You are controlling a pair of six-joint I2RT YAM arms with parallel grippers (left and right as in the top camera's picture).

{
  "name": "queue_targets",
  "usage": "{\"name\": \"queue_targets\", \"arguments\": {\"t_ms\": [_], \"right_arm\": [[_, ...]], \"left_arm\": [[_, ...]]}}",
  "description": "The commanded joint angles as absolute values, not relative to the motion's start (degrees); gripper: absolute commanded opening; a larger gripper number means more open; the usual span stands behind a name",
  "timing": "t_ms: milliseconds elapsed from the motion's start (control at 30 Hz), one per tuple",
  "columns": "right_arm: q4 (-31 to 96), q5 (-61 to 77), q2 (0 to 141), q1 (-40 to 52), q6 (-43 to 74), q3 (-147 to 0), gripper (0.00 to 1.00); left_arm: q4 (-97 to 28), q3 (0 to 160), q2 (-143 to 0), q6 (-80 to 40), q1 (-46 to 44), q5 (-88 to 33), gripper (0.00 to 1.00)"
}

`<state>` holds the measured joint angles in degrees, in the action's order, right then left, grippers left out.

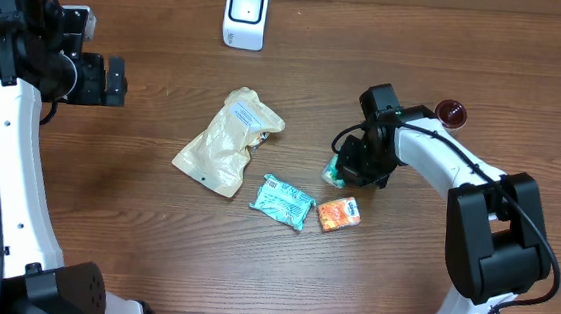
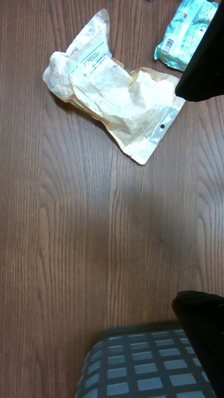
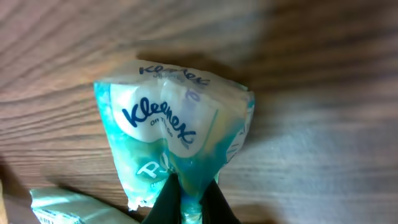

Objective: Scan the item barcode

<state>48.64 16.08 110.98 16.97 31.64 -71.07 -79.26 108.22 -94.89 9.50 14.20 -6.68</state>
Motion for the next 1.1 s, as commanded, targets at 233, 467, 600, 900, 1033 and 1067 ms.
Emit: {"name": "queue_targets", "arguments": {"t_ms": [233,467,600,900,1033,1067], "right_arm": [[55.68,15.97,111.13,17.17,-0.6,-81.78,0.04],[56.1,12.71,111.13,17.19,-3.01,-85.32,0.62],[56.12,17.87,111.13,17.58,2.0,-85.56,0.62],[48.53,23.57,111.26,25.19,9.41,-85.03,0.29],[45.84,12.05,111.26,28.45,20.95,-83.68,0.18],[45.74,9.54,111.26,28.91,23.62,-83.31,0.17]], "left_arm": [[-79.24,108.05,-95.24,10.72,13.47,-6.66,1.0],[-79.24,108.05,-95.24,10.72,13.47,-6.63,1.0],[-79.24,108.05,-95.24,10.72,13.47,-6.63,1.0],[-79.24,108.05,-95.24,10.72,13.47,-6.63,1.0],[-79.24,108.05,-95.24,10.72,13.47,-6.63,1.0],[-79.24,108.05,-95.24,10.72,13.47,-6.63,1.0]]}}
